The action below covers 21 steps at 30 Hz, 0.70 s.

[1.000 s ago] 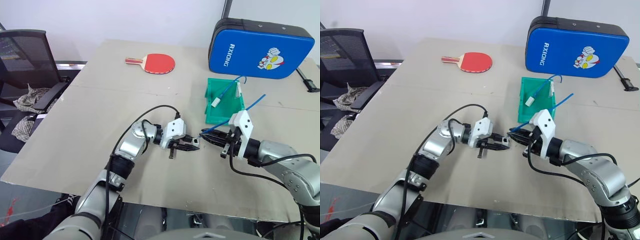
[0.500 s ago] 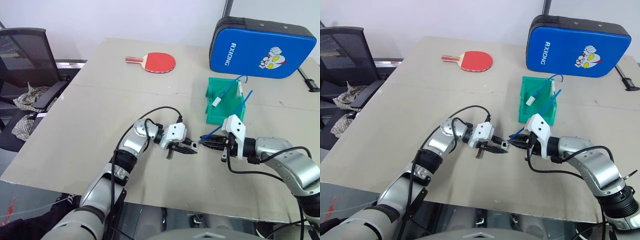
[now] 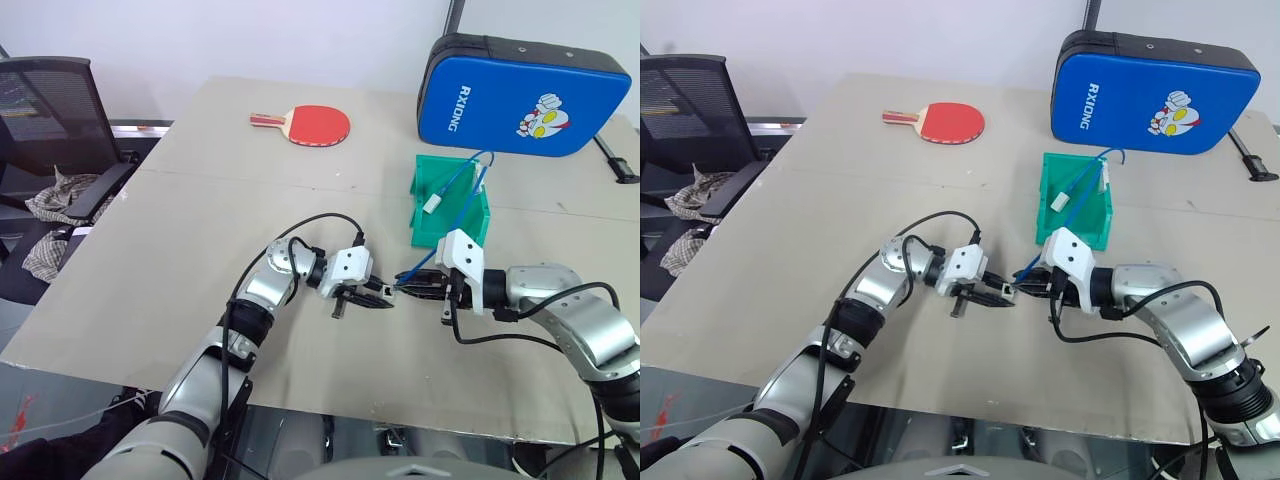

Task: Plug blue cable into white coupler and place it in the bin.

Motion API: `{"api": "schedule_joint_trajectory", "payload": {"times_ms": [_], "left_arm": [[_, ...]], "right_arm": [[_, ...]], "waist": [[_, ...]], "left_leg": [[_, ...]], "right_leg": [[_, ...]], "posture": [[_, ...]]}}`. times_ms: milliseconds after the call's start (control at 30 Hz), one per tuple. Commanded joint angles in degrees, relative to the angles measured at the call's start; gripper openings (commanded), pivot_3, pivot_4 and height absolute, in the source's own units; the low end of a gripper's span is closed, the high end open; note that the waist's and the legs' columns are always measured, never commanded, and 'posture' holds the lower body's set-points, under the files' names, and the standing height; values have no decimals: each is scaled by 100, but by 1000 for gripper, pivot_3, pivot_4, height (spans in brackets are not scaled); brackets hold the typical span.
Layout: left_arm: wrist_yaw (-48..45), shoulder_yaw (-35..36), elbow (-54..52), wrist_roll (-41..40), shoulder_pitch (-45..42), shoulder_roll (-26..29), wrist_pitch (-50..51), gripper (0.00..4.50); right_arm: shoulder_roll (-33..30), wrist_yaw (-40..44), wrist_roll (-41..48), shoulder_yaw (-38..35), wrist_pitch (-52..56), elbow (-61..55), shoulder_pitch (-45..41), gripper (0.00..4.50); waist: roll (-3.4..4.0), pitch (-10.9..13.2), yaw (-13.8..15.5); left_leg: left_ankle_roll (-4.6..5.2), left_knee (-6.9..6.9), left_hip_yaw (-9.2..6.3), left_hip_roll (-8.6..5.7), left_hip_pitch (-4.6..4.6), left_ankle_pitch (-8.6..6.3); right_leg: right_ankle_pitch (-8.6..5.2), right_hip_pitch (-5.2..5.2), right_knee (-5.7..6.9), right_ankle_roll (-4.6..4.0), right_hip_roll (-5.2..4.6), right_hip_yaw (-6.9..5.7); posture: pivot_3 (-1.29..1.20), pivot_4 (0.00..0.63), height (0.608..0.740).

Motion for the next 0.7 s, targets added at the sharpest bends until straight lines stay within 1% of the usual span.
{"api": "schedule_joint_trajectory", "payload": {"times_ms": [33, 467, 700], "left_arm": [[-69, 34, -217, -37, -1, -30, -34, 655], [-78, 36, -191, -10, -5, 1, -136, 655], [-161, -6, -264, -11, 40, 43, -236, 655]], "right_arm": [[44, 117, -95, 113, -17, 12, -107, 0], [-205, 576, -541, 227, -331, 364, -136, 0], [-343, 1097, -1083, 674, -886, 872, -473, 0]], "waist": [[0, 0, 4], [0, 0, 3], [3, -2, -1]], "left_leg": [[0, 0, 0, 0, 0, 0], [0, 3, 2, 0, 0, 0], [0, 4, 4, 0, 3, 0]], "right_leg": [[0, 0, 0, 0, 0, 0], [1, 0, 0, -1, -1, 1], [1, 1, 2, -2, 4, 3]], "posture": [[0, 150, 729], [0, 150, 729], [0, 150, 729]]}}
